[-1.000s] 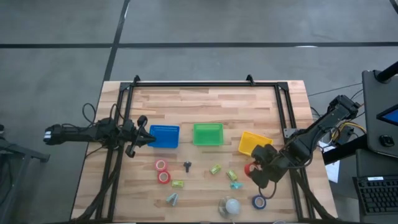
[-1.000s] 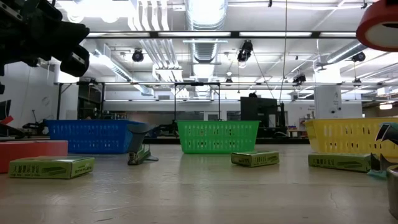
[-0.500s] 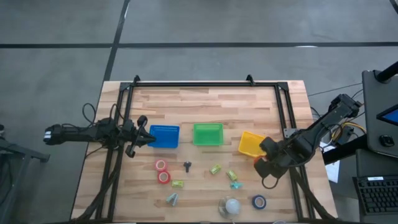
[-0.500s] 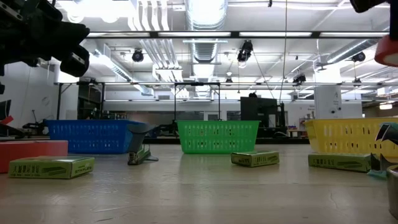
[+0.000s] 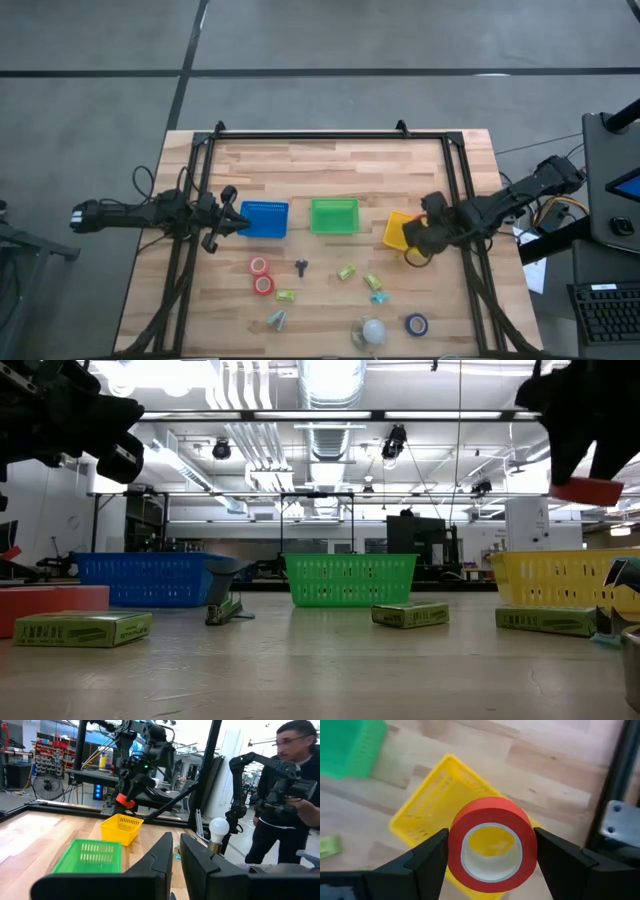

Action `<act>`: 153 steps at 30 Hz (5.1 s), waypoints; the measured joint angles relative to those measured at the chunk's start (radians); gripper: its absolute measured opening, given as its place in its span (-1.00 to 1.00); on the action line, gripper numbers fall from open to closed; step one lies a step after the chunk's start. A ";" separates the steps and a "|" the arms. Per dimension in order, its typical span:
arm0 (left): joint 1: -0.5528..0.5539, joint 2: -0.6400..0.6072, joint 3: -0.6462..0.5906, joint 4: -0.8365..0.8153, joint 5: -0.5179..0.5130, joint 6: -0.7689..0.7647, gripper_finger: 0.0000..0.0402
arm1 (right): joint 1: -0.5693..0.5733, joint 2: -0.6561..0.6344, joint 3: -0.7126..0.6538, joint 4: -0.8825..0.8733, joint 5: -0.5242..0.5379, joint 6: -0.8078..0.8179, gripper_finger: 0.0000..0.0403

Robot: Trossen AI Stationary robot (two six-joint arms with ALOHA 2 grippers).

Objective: Pick and place Stapler, Stapler remover, tape
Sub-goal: Put the right orange tape into the yellow bin, then put the blue tape into the yellow bin

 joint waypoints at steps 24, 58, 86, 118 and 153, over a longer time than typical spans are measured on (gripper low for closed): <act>0.000 0.000 0.000 -0.004 0.000 0.000 -0.79 | -0.142 0.000 -0.225 0.238 -0.226 -0.176 0.32; 0.000 0.000 0.000 -0.004 0.000 0.000 -0.79 | -0.016 0.004 -0.103 0.427 -0.368 -0.208 0.81; 0.000 0.000 0.000 -0.011 0.000 0.000 -0.79 | 0.403 0.555 0.276 0.441 -0.533 0.132 0.81; 0.000 0.000 0.000 -0.029 0.000 0.000 -0.79 | 0.457 0.719 0.275 0.475 -0.496 0.037 0.78; 0.000 0.000 0.000 -0.043 0.000 0.000 -0.79 | 0.368 0.489 0.285 0.159 -0.409 -0.068 0.42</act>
